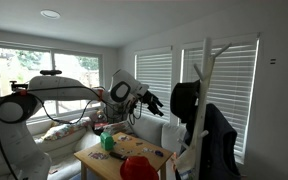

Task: Remove the black hat from the hanger and put it on the table

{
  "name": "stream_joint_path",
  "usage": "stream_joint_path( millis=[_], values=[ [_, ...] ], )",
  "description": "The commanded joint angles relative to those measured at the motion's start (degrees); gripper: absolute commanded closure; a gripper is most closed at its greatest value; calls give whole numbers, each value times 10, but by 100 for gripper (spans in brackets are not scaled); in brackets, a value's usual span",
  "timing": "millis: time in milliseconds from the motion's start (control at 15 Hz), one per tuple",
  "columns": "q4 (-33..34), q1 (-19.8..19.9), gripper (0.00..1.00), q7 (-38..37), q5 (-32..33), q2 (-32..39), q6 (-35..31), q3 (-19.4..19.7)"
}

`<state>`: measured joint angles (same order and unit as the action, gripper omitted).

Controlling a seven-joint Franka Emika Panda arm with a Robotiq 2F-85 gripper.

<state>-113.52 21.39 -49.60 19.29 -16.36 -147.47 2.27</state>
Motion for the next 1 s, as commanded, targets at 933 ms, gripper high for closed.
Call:
stream_joint_path(
  millis=[933],
  values=[
    [97,41,32,-216,139,91,-46,-11]
  ],
)
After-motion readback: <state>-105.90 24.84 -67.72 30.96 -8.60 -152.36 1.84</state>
